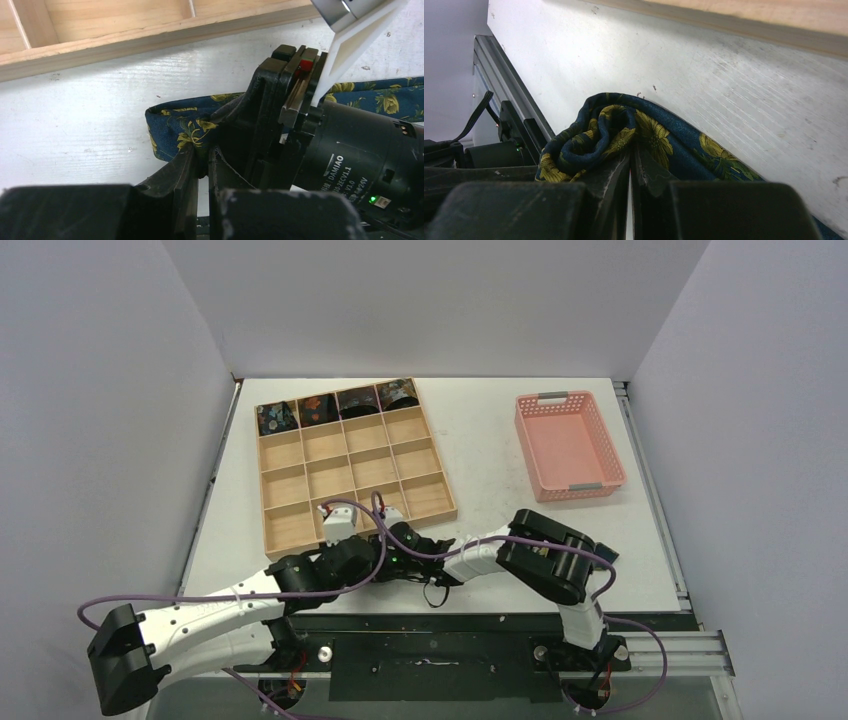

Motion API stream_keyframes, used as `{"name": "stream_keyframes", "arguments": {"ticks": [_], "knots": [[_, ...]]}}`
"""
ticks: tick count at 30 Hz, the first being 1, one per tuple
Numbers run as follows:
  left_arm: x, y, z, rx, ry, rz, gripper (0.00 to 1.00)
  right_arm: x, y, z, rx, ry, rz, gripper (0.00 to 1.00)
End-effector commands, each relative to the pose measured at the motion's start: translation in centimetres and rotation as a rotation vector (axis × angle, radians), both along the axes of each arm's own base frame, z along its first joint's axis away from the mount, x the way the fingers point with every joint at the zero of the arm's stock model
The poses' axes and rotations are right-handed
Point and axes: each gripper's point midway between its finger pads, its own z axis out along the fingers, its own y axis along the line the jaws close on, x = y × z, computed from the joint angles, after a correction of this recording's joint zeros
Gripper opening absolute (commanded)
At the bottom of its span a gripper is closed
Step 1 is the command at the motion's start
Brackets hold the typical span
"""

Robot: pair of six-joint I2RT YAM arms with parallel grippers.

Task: Roll the ties
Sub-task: Pick up the tie at the center of the board.

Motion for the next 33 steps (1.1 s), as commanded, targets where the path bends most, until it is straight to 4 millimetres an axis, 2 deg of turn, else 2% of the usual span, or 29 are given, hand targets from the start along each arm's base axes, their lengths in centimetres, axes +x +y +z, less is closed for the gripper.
{"name": "stream_keyframes", "arguments": {"ticks": [1, 6, 11, 14, 20, 23, 28, 33], "knots": [[1.1, -0.3, 2.0, 0.015, -0.067, 0.017, 0.0, 0.0, -2.1, 0.9, -0.05, -0.04, -0.007, 0.05], [1.2, 0.6, 2.1, 0.029, -0.091, 0.039, 0.0, 0.8, -3.2, 3.2, -0.057, -0.076, -0.029, 0.05], [1.1, 1.0, 2.1, 0.063, -0.086, 0.041, 0.0, 1.5, -5.3, 4.3, -0.084, -0.096, -0.067, 0.06], [1.2, 1.1, 2.1, 0.09, -0.088, 0.036, 0.0, 2.1, -7.3, 5.0, -0.108, -0.128, -0.115, 0.05], [1.5, 1.0, 1.6, 0.229, -0.075, 0.022, 0.0, 3.3, -13.9, 4.9, -0.213, -0.206, -0.267, 0.05], [1.8, 1.0, 1.4, 0.318, -0.076, 0.03, 0.0, 3.5, -16.5, 5.4, -0.225, -0.237, -0.321, 0.05], [2.0, 0.4, 1.4, 0.452, -0.095, 0.025, 0.0, 3.3, -19.0, 5.2, -0.247, -0.25, -0.368, 0.05], [2.1, -1.4, 0.7, 0.535, -0.106, -0.002, 0.0, 3.1, -20.8, 5.2, -0.244, -0.254, -0.405, 0.05]]}}
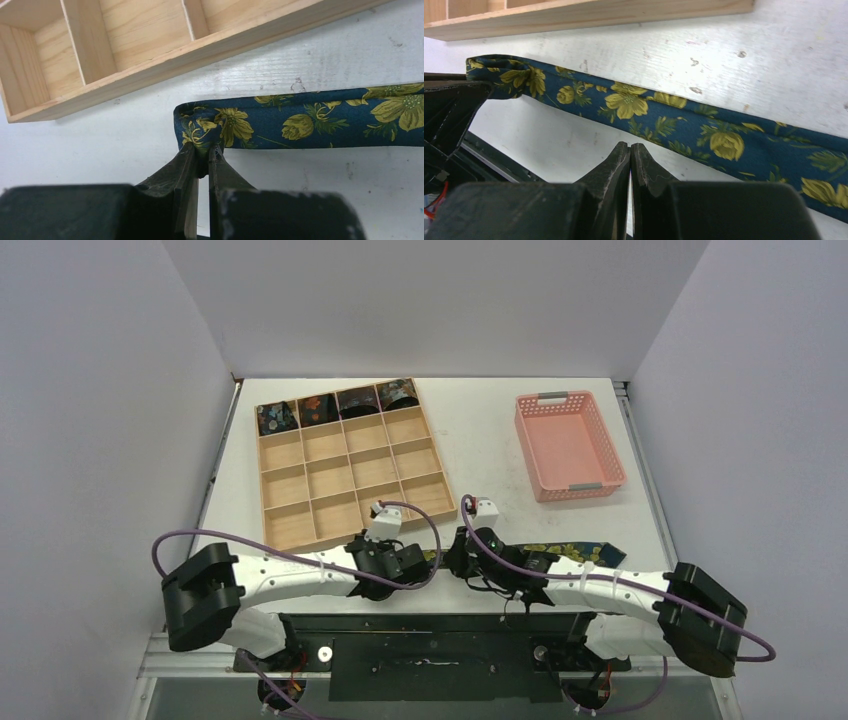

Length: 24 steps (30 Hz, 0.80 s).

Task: Roll the ties
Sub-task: Pick up the tie at the center of the board.

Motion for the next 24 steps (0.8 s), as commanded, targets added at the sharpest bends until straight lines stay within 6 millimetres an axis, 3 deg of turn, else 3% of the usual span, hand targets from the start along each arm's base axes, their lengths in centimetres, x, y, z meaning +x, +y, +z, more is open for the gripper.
{"name": "stream_keyframes", "arguments": {"ticks": [1, 9, 17, 24], "knots": [[0.8, -1.2, 0.5, 0.069, -0.049, 0.004, 0.0, 0.8, -1.8, 0.8, -0.001, -0.052, -0.065, 0.05], [0.5, -4.4, -1.7, 0.081, -0.017, -0.04, 0.0, 0.6, -3.4, 0.7, -0.032, -0.048, -0.086, 0.05], [0.2, -6.2, -2.3, 0.014, 0.011, -0.067, 0.42, 0.6, -3.4, 0.6, -0.03, -0.043, -0.086, 0.05], [-0.4, -6.7, -0.3, -0.089, 0.028, -0.084, 0.64, 0.8, -3.3, 1.1, -0.024, -0.05, -0.085, 0.05]]}}
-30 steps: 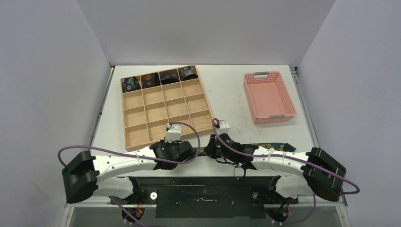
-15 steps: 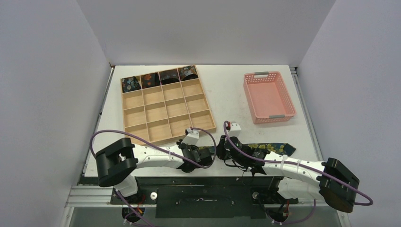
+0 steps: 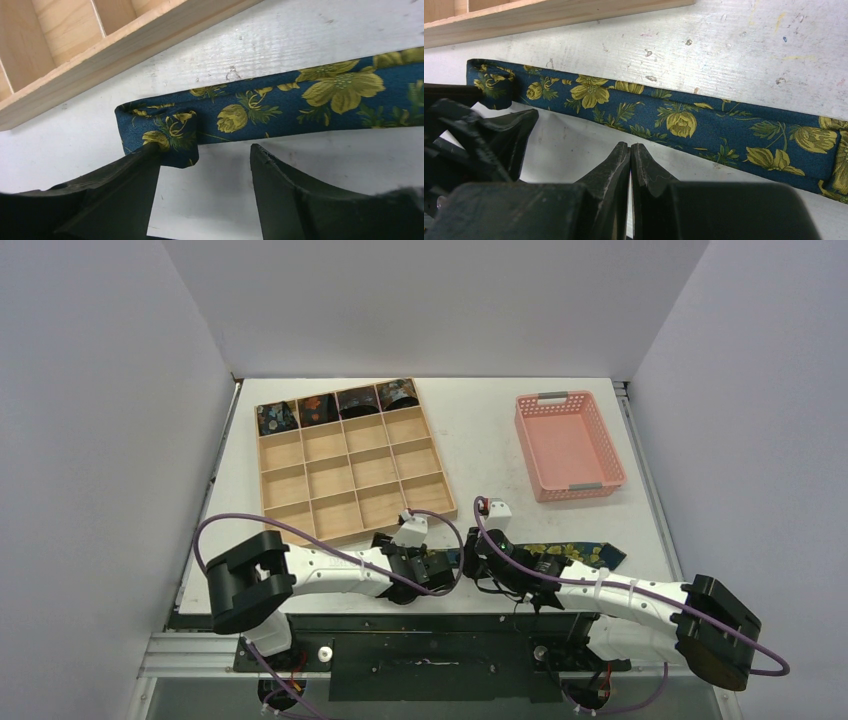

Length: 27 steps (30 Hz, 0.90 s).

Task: Roll the ties
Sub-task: Pick up the tie at the center of the board.

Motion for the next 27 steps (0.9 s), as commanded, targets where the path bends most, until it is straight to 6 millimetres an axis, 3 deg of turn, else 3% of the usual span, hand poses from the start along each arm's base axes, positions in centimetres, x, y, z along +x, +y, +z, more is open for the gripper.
{"name": "stream_keyframes", "arguments": {"ticks": [1, 5, 10, 12, 15, 19, 21, 27], "knots": [[0.0, -2.1, 3.5, -0.18, -0.022, -0.011, 0.67, 0.9, 0.0, 1.3, 0.02, -0.043, -0.02, 0.05], [-0.5, -2.0, 5.3, -0.27, -0.021, -0.021, 0.78, 1.1, 0.2, 1.7, 0.025, -0.044, -0.015, 0.05], [-1.1, -1.2, 7.7, -0.425, -0.036, -0.012, 0.78, 1.0, 1.3, 2.3, 0.061, -0.039, 0.028, 0.05], [-1.0, -0.5, 8.6, -0.522, -0.062, -0.006, 0.7, 0.7, 2.9, 2.9, 0.109, -0.032, 0.085, 0.05], [-0.5, 0.7, 8.4, -0.709, -0.07, 0.009, 0.46, 0.4, 5.2, 3.9, 0.174, -0.019, 0.148, 0.05], [1.2, 2.5, 8.8, -0.973, -0.096, 0.053, 0.1, 0.3, 6.7, 4.1, 0.203, -0.005, 0.179, 0.05], [1.7, 2.8, 8.1, -1.045, -0.076, 0.059, 0.0, 0.1, 7.3, 4.2, 0.212, 0.001, 0.193, 0.05], [2.6, 2.3, 5.7, -1.104, -0.001, 0.064, 0.0, -0.2, 9.2, 4.5, 0.233, 0.011, 0.225, 0.05]]}}
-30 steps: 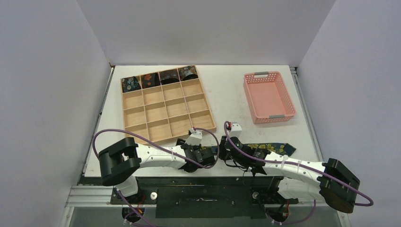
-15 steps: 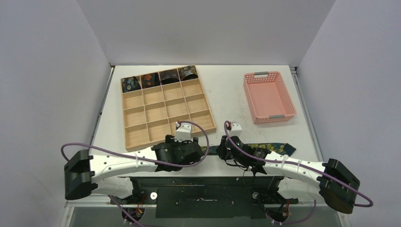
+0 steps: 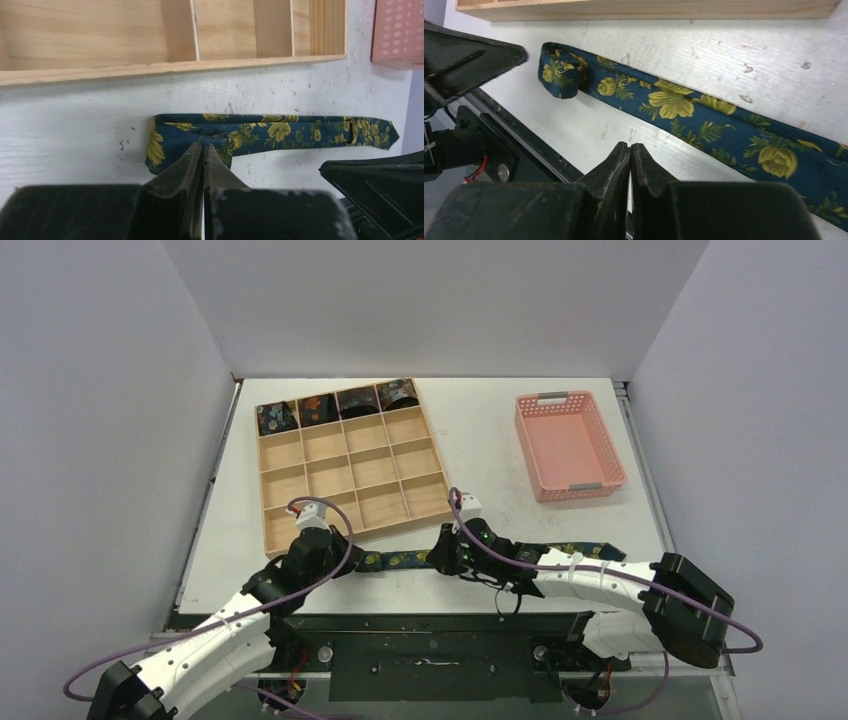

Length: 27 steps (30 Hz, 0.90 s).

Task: Roll the ties
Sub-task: Pick up the tie at the center of the board.

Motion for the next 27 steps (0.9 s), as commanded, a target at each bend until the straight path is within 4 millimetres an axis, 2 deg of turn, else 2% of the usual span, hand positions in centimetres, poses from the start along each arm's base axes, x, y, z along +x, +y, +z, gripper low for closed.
{"name": "stream_keyframes", "arguments": {"ticks": [1, 10, 16, 19, 21, 27], "knots": [[0.6, -3.9, 1.9, -0.162, -0.052, -0.14, 0.0, 0.5, 3.4, 3.0, 0.104, -0.04, 0.043, 0.05], [1.1, -5.0, 0.4, -0.148, -0.018, -0.17, 0.0, -0.2, 8.5, 3.4, 0.159, 0.001, 0.11, 0.05], [1.0, -4.3, 1.1, -0.133, -0.045, -0.16, 0.0, 0.1, 11.8, 2.5, 0.191, 0.054, 0.128, 0.05], [0.9, -4.1, 1.3, -0.126, -0.056, -0.16, 0.0, 0.6, 12.6, 1.4, 0.188, 0.081, 0.118, 0.05], [0.5, -3.6, 0.6, -0.106, -0.032, -0.154, 0.0, 0.7, 13.1, 0.8, 0.198, 0.101, 0.116, 0.05], [0.0, -2.0, 1.1, -0.083, -0.041, -0.104, 0.0, 0.9, 12.8, -1.1, 0.181, 0.133, 0.09, 0.05]]}}
